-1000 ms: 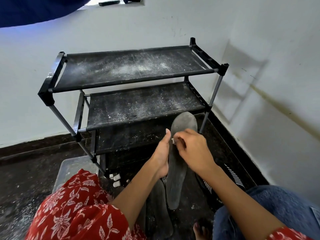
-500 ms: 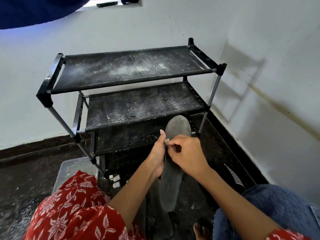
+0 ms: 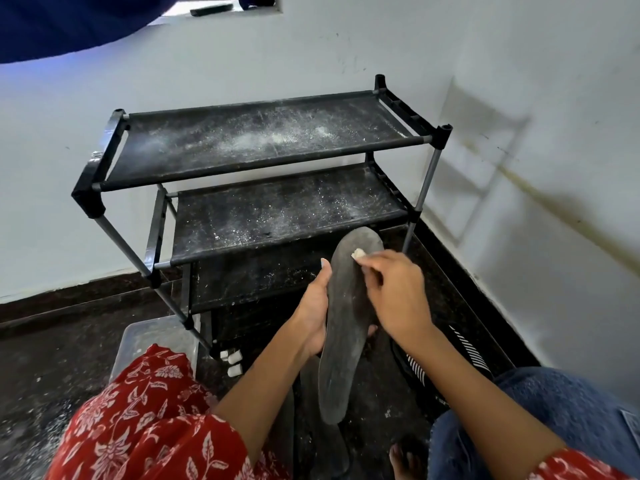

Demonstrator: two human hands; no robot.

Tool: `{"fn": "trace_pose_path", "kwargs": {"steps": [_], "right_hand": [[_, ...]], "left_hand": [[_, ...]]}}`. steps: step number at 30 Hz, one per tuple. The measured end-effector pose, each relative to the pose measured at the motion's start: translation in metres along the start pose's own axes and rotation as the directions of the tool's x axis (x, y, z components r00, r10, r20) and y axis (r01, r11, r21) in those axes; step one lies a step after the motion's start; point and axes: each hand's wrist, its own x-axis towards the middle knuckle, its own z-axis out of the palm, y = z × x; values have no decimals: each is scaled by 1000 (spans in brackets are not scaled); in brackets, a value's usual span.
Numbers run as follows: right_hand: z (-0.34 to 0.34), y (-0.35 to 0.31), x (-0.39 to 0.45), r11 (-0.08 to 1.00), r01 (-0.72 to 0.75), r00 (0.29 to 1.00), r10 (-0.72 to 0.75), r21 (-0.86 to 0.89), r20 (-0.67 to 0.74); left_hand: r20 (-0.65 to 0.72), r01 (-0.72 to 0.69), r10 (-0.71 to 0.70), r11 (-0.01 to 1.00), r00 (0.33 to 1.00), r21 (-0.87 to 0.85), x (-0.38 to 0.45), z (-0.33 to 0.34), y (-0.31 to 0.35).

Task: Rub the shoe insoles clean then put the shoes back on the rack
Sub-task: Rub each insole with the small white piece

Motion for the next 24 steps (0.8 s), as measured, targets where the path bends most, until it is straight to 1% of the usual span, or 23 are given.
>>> {"fn": "trace_pose_path", "kwargs": {"steps": [3, 5, 7, 8, 9, 10, 11, 12, 13, 14, 15, 16, 17, 19, 20, 21, 22, 23, 24], "right_hand": [[3, -11, -10, 991, 91, 972, -67, -94, 227], [1, -21, -13, 993, 106, 925, -82, -45, 371], [-5, -26, -12, 998, -4, 841, -33, 67, 540], [-9, -26, -10, 988, -86, 780, -13, 128, 626], [-12, -25, -8, 969, -175, 719, 4, 175, 695], [-15, -24, -7, 944, -249, 698, 19, 218, 716], [-15, -21, -4, 916, -307, 735, 54, 260, 676], [-14, -17, -2, 887, -344, 809, 114, 307, 577], [-12, -13, 1, 868, -351, 880, 178, 352, 440], [-8, -9, 3, 872, -320, 931, 216, 371, 295], [-5, -5, 4, 902, -260, 962, 213, 345, 170], [-2, -4, 4, 940, -195, 980, 174, 281, 96], [1, -3, 2, 969, -131, 990, 118, 208, 74], [7, -5, -4, 993, 0, 993, -14, 119, 118], [8, -8, -7, 993, 39, 985, -57, 115, 161], [9, -12, -10, 990, 34, 973, -64, 135, 221], [8, -17, -12, 986, -2, 953, -50, 169, 300], [4, -20, -12, 975, -70, 918, -19, 210, 396], [1, -22, -10, 956, -161, 866, 18, 244, 500]], "left_hand": [[-62, -53, 53, 999, 997, 1, 3, -5, 4], [-84, -88, 86, 996, 993, -24, 4, -9, 5], [-84, -112, 106, 992, 991, -63, 4, -13, 6], [-89, -118, 110, 990, 990, -82, 4, -14, 7], [-86, -124, 116, 987, 990, -98, 5, -15, 7], [-84, -130, 122, 987, 989, -98, 6, -16, 7], [-84, -130, 123, 987, 989, -90, 6, -16, 8], [-85, -122, 116, 990, 990, -71, 7, -16, 7], [-79, -106, 101, 993, 992, -58, 7, -15, 6], [-65, -87, 84, 995, 994, -45, 6, -13, 4], [-41, -73, 72, 997, 997, -31, 5, -11, 3], [-24, -66, 66, 998, 998, -17, 5, -9, 1], [-11, -62, 62, 998, 998, -8, 4, -7, 0], [-9, -71, 71, 997, 997, -2, 5, -5, 1], [-25, -78, 78, 997, 997, -6, 5, -5, 2], [-40, -82, 81, 997, 996, -13, 5, -7, 4], [-49, -91, 89, 995, 995, -28, 6, -10, 5], [-57, -110, 107, 993, 993, -46, 5, -12, 6], [-70, -132, 129, 990, 989, -52, 5, -14, 7]]}}
